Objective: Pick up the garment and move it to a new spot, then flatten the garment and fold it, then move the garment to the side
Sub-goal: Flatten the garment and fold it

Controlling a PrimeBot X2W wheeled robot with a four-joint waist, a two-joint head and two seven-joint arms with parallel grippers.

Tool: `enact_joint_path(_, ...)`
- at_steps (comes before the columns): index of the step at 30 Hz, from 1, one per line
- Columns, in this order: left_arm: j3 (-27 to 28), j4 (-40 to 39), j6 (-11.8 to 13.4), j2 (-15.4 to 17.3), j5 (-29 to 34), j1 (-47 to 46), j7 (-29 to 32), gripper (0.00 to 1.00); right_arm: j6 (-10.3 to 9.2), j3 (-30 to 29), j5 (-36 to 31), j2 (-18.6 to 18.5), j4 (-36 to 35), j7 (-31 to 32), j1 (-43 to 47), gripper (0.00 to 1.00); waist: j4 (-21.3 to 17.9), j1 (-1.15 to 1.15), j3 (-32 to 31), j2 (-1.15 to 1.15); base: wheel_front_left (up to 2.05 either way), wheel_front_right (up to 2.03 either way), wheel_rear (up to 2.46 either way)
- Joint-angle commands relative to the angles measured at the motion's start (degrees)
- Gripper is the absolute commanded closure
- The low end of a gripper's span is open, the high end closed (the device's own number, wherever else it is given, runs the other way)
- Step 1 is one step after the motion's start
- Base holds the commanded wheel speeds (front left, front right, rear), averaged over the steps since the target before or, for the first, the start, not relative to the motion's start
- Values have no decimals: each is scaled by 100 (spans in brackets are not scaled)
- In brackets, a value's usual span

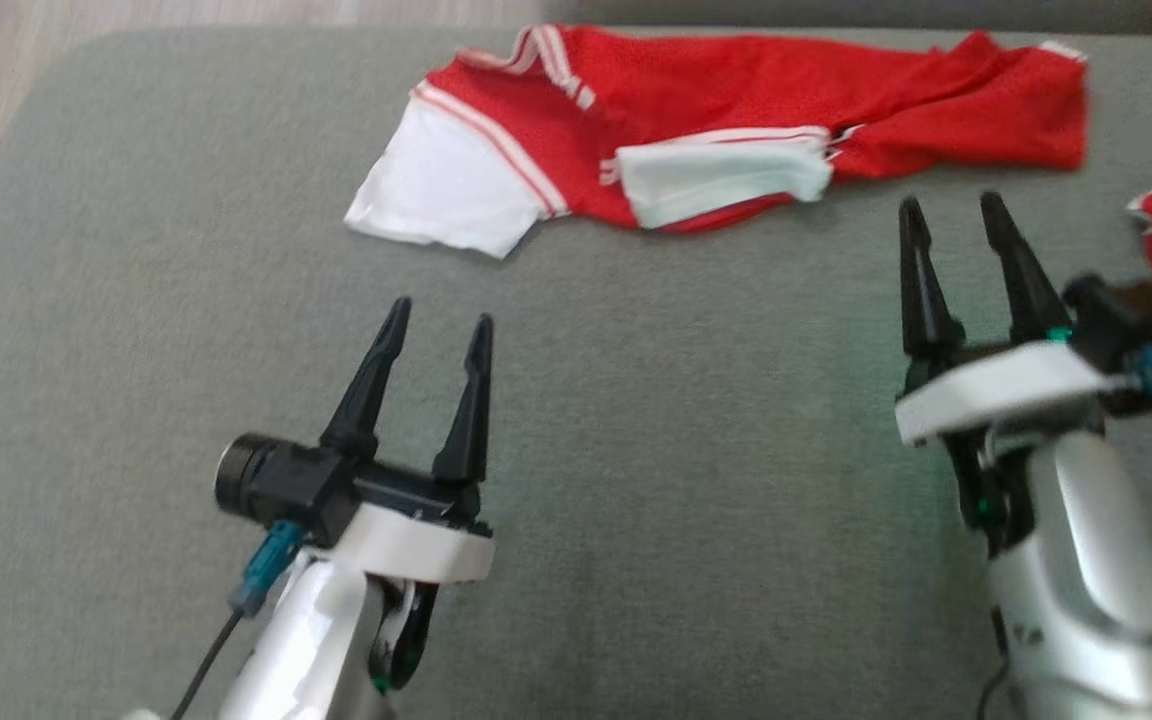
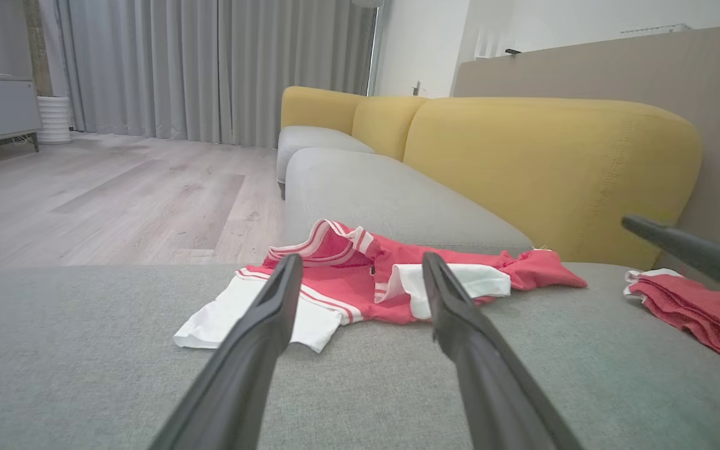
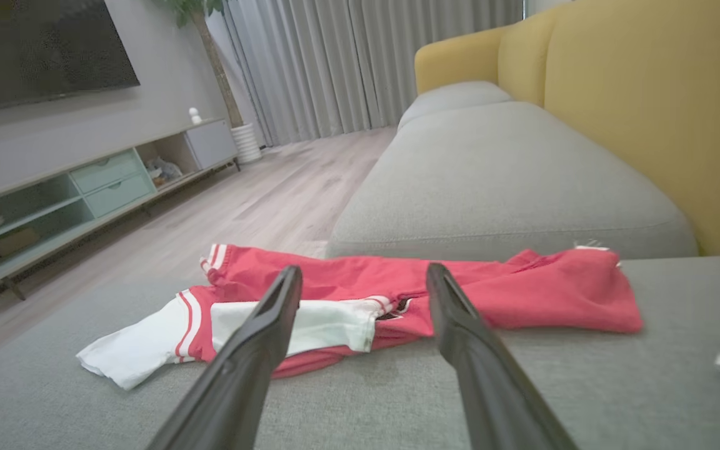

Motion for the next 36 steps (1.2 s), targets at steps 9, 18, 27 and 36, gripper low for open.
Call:
enact_joint_path(9, -241, -263, 188, 1, -266, -533, -46, 0, -26, -161, 215, -191, 1438, 690, -1498, 0, 864, -1, 743, 0, 0, 0, 0)
enact_joint_path(18, -308, -270, 279, 1, -326, -554, -46, 0, -26, 65, 387, -296, 2233, 419, -1930, 100, 997, -1, 807, 0, 0, 0, 0)
enact_joint_path(27, -311, -186, 298, 1, -341, -496, -46, 0, -26, 535, 871, -387, 1973, -224, -2080, 100, 829, -1, 520, 0, 0, 0, 0)
enact_joint_path(36, -239, -205, 257, 1, -291, -351, -46, 0, -26, 739, 1016, -443, 1167, -363, -2048, 100, 741, -1, 262, 0, 0, 0, 0)
